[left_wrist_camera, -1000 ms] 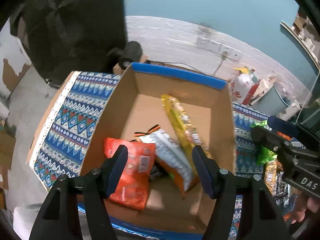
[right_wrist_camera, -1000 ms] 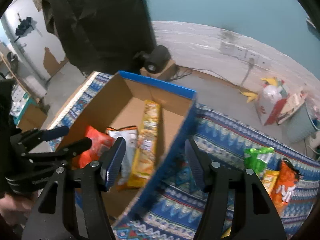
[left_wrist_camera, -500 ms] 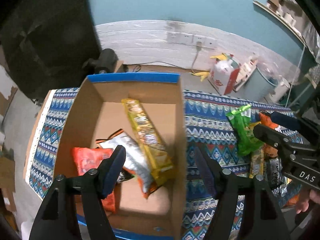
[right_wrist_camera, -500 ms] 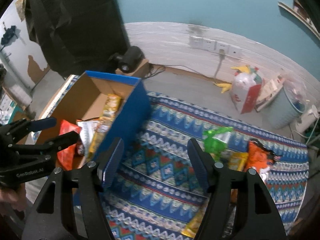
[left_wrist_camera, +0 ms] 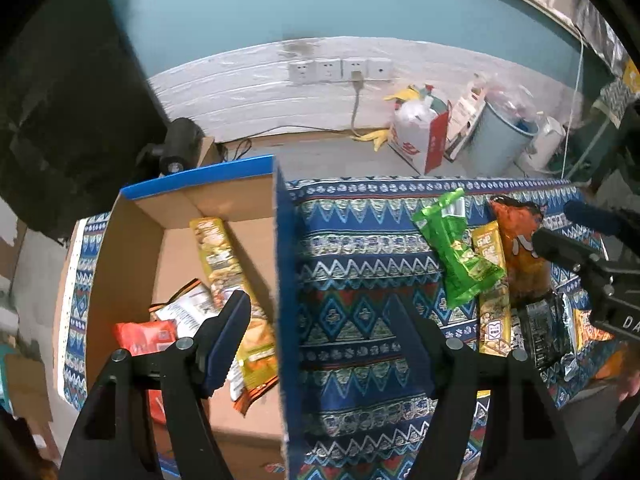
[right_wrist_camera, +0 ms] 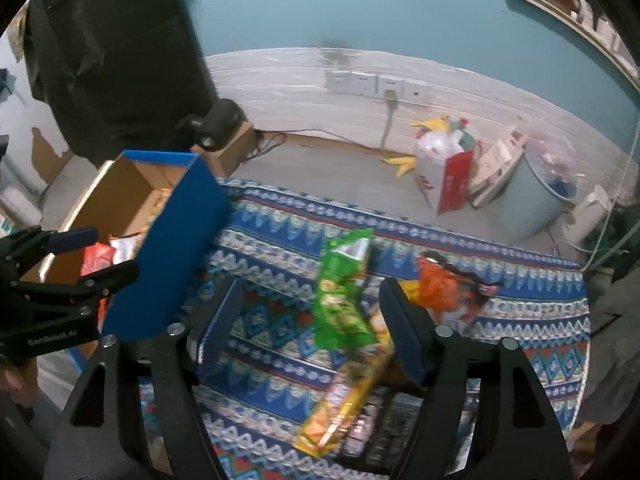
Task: Organize snacks
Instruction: 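Move both tools from the box back over the snack pile, then grasp the green bag with left while right grasps the orange octopus-print bag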
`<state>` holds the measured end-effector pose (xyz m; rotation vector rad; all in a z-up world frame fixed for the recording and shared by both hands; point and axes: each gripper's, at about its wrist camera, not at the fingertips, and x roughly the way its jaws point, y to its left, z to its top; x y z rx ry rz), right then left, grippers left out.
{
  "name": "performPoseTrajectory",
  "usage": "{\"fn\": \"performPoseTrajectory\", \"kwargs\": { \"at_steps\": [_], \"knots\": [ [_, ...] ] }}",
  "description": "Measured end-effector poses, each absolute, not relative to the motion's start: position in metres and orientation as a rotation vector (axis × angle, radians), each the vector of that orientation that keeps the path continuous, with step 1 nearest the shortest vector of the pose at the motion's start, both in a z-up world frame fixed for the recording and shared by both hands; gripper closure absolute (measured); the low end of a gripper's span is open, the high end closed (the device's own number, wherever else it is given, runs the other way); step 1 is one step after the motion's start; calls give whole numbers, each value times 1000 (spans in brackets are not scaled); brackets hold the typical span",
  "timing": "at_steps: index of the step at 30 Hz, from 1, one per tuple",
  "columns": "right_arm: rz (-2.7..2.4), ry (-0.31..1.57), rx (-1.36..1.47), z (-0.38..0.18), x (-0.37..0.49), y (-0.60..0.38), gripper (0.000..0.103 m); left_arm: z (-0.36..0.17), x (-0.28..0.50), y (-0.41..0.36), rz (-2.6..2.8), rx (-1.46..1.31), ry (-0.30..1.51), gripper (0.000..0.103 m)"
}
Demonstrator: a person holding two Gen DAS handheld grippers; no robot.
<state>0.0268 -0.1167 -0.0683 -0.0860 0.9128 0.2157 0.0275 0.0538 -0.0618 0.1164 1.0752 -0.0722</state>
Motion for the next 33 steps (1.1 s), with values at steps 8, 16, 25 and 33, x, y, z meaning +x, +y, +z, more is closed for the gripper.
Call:
{"fn": "performPoseTrajectory", "kwargs": {
  "at_steps": [8,16,25,33],
  "knots": [
    [157,933,-91,-73,29,-161,26,-69,36,23,-93,176,1092,27],
    [104,996,-146,-96,49,-191,23,-83,47,-4,-116,237,1105,23],
    [73,1091,-52,-138,82,-224,23,-114,65,-25,-132,284,1161,23],
    [62,1189,-81,-179,88,-231,23,-131,82,-44,-198,253,1181,23]
  ]
}}
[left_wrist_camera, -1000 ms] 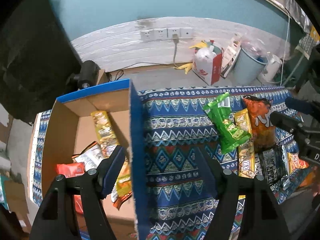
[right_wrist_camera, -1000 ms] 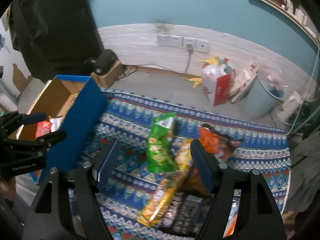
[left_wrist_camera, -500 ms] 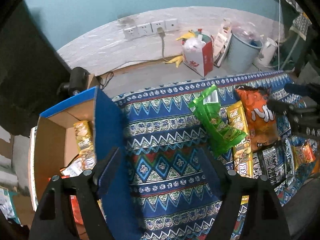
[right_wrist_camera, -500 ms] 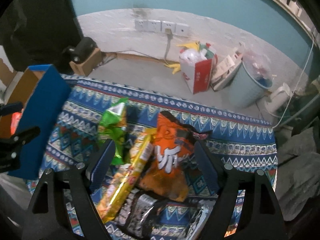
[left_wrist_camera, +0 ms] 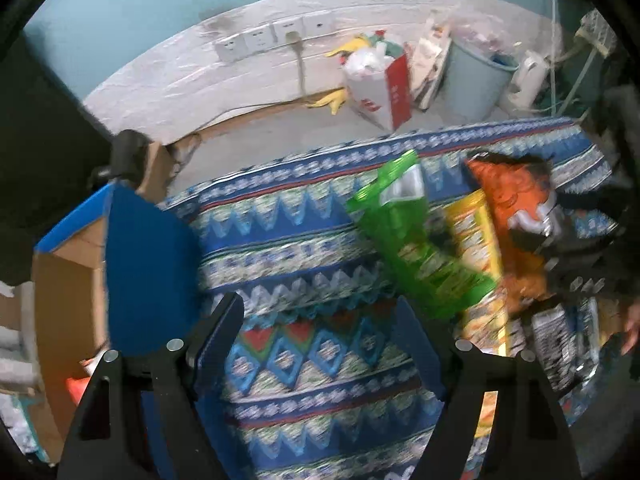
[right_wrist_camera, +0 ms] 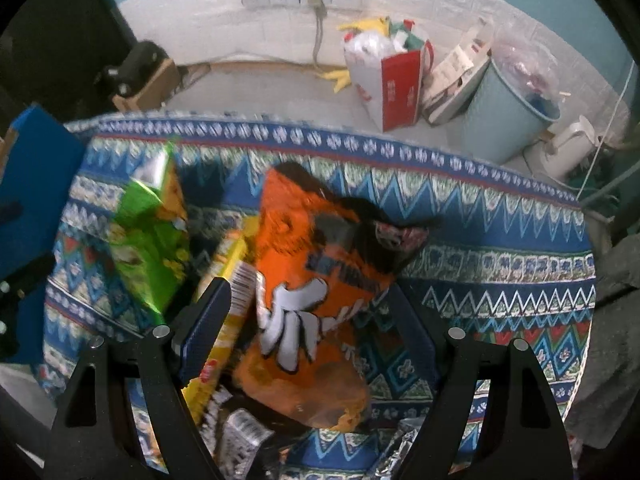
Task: Organize snacks
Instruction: 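Grasp the green bag with left while right grasps the orange octopus-print bag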
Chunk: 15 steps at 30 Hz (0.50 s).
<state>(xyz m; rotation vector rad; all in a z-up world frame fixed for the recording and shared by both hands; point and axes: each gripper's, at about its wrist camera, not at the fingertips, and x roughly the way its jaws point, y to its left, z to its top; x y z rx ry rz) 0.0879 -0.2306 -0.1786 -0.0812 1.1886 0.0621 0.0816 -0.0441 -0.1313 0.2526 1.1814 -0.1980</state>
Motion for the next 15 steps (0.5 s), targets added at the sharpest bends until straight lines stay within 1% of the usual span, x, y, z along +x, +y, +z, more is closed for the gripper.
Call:
{"fn": "performPoseTrajectory", "kwargs": {
  "at_steps": [3,5,6,7,9,12,15],
  "knots": [
    [64,1229,-102,-193,89,-233,23,-137,92,-56,-216,222,1193,23],
    [67,1245,-126,-200,90,-234,25,-142,99,-62,-229,183,1210,23],
    [68,1253,-135,-203,90,-235,31,-144,103,-64,-231,164,1221,23],
    [76,1264,-136,-207,90,-236,35,-147,108,-67,-230,140,1235,23],
    [95,1287,-123,-214,91,-237,55,-152,116,-70,-231,95,1249,23],
    [86,1285,-130,-217,89,-240,61,-161,125,-75,-252,28,1268,22],
    [70,1252,-130,-210,86,-246,63,-174,131,-80,-228,29,1306,22]
  ]
}}
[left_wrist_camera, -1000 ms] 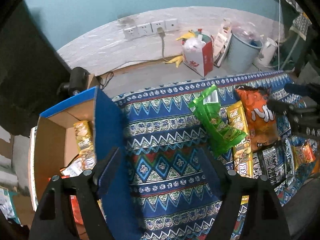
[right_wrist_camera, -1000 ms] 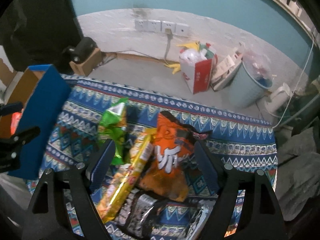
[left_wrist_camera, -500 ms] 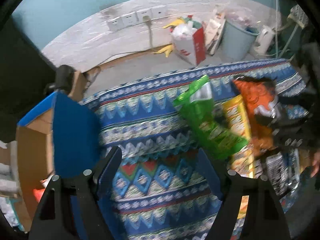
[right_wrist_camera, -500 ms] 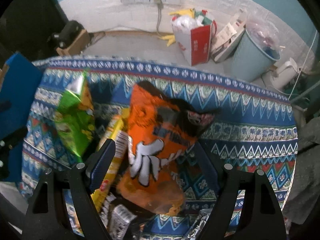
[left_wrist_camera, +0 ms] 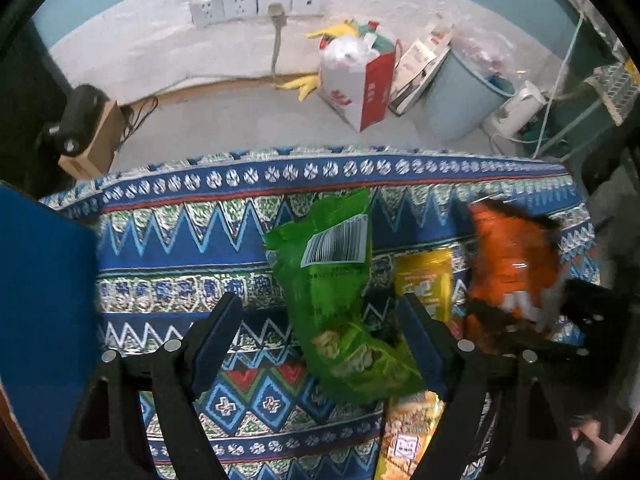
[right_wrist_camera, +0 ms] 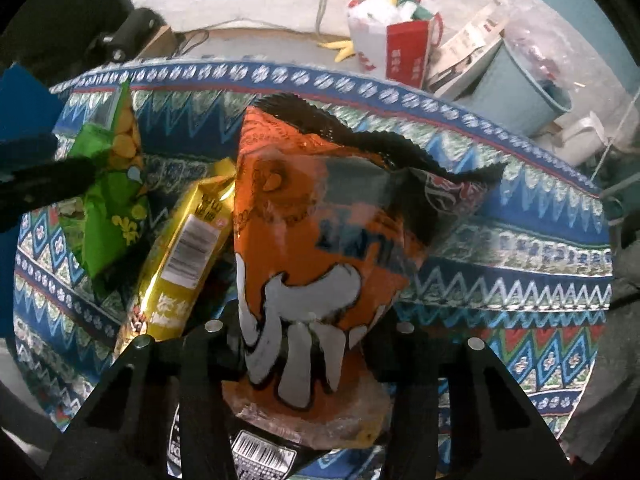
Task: Organize snacks
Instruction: 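Grasp the green bag with left while right grasps the orange octopus-print bag, then carry the green bag with left while right carries the orange bag to the box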
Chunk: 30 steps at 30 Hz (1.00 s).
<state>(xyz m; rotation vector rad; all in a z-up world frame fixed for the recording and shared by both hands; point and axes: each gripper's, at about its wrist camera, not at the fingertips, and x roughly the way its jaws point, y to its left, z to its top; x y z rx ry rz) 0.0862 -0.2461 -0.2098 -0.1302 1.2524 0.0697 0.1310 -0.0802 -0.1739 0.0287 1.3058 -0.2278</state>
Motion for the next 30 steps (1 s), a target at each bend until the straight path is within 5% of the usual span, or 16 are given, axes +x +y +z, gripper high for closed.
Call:
{"fn": "performPoseTrajectory", "kwargs": {
  "at_steps": [8,11,13,30],
  "knots": [
    [32,1157,-94,-179,81,-260,63,-195,132,-84,-216,36,1336,22],
    [37,1128,-76,-172,83,-260,63,-200,130,-87,-241,54,1344,50],
    [37,1113,-71,-169,84,-260,63,-200,129,-89,-255,63,1343,58],
    [47,874,-177,-120,73,-227,63,-133,104,-87,-245,204,1131,70]
  ]
}}
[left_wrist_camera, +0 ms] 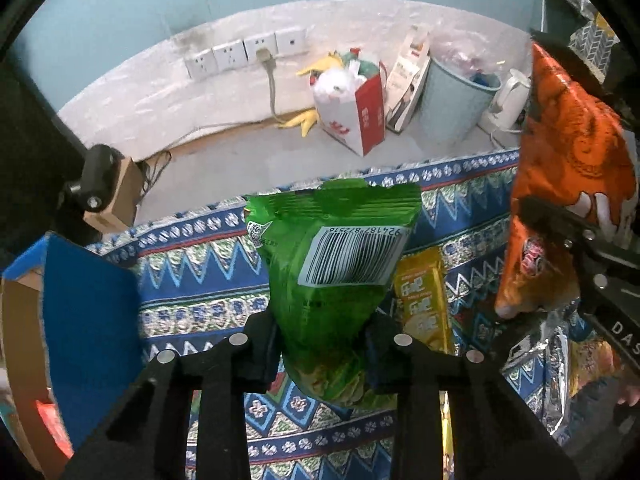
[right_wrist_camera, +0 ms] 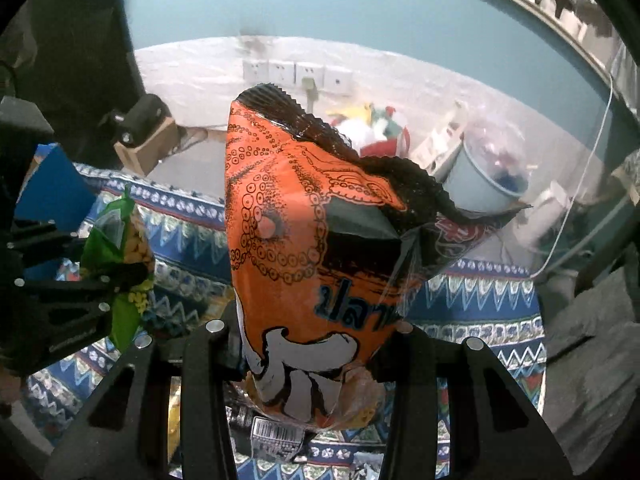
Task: Organize snacks
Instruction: 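Carry the green bag with left while right carries the orange bag to the box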
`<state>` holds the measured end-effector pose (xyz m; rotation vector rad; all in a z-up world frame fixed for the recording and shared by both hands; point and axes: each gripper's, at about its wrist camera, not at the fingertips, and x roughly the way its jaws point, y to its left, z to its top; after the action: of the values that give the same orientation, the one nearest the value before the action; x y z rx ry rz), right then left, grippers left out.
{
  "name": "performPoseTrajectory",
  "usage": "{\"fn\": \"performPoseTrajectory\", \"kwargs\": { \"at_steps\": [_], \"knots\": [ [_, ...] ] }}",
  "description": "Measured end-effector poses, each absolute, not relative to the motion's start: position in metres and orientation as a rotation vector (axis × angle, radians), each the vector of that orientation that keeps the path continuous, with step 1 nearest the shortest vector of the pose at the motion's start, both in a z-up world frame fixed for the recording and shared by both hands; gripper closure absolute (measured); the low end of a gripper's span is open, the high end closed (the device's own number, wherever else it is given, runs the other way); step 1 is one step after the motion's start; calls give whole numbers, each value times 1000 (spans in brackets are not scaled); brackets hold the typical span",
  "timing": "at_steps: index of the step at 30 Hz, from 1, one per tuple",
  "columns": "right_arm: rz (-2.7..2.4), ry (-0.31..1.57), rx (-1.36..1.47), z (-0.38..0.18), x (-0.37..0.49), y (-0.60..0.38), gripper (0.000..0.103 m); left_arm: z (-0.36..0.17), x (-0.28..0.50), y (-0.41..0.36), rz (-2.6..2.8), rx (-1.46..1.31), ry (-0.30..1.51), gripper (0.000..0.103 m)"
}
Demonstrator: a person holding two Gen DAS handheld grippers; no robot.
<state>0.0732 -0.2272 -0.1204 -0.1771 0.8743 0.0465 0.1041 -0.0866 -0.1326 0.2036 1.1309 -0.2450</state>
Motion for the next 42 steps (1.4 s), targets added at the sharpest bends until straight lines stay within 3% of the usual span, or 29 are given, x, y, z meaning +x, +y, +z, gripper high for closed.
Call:
{"fn": "performPoseTrajectory", "kwargs": {
  "at_steps": [28,42],
  "knots": [
    [113,815,-169,-66,17,-192,63,-63,38,-31,-239,237,976,70],
    [223,789,-215,-54,18,-129,63,-40,17,23,-167,193,931,71]
  ]
}}
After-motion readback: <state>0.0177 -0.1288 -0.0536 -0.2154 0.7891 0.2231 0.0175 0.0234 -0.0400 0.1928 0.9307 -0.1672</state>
